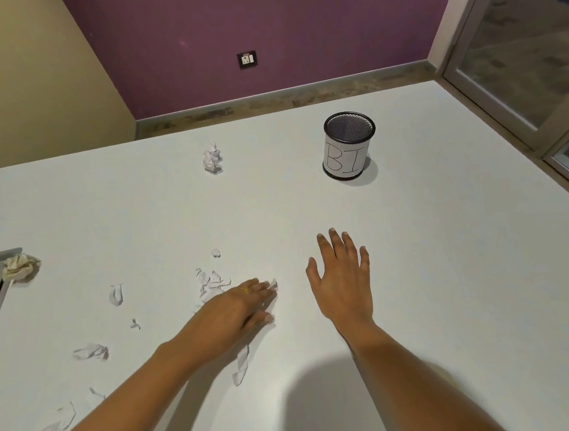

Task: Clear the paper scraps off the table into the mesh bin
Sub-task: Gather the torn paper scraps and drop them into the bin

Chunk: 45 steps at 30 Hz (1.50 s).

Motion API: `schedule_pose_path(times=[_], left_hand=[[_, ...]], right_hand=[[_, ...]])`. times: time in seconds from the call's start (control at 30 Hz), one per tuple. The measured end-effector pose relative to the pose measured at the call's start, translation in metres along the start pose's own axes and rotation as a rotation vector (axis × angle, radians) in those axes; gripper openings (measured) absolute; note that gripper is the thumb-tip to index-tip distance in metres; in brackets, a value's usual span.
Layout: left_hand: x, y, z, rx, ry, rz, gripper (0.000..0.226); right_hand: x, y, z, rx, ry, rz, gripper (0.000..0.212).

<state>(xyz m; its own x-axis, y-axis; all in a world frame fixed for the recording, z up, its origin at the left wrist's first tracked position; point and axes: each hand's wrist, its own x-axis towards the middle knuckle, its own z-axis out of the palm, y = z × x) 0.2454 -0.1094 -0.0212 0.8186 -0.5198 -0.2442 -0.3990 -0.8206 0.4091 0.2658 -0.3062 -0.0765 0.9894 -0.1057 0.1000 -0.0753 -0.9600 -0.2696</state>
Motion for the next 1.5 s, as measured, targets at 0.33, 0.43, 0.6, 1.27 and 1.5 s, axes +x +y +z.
schedule_pose_path(times=[0.33,0.43,0.6,1.27,1.5], left_hand=[[-0.006,0.001,0.005,0.091,0.09,0.066,0.033],[-0.004,-0.001,0.01,0.106,0.118,0.044,0.034],[0.001,0.006,0.002,0.135,0.237,0.134,0.02],[0.16,0.06,-0.102,0.258,0.326,0.166,0.026],[0.223,0.087,-0.131,0.211,0.369,0.073,0.026]], right_hand=[[0.001,0.0,-0.001,0.013,-0.014,0.011,0.05],[0.001,0.0,0.0,0.004,-0.017,0.007,0.051],[0.001,0.0,0.0,0.022,0.006,0.009,0.05],[0.0,-0.001,-0.001,0.032,0.048,0.013,0.048],[0.001,-0.001,-0.002,0.044,0.021,0.006,0.049]])
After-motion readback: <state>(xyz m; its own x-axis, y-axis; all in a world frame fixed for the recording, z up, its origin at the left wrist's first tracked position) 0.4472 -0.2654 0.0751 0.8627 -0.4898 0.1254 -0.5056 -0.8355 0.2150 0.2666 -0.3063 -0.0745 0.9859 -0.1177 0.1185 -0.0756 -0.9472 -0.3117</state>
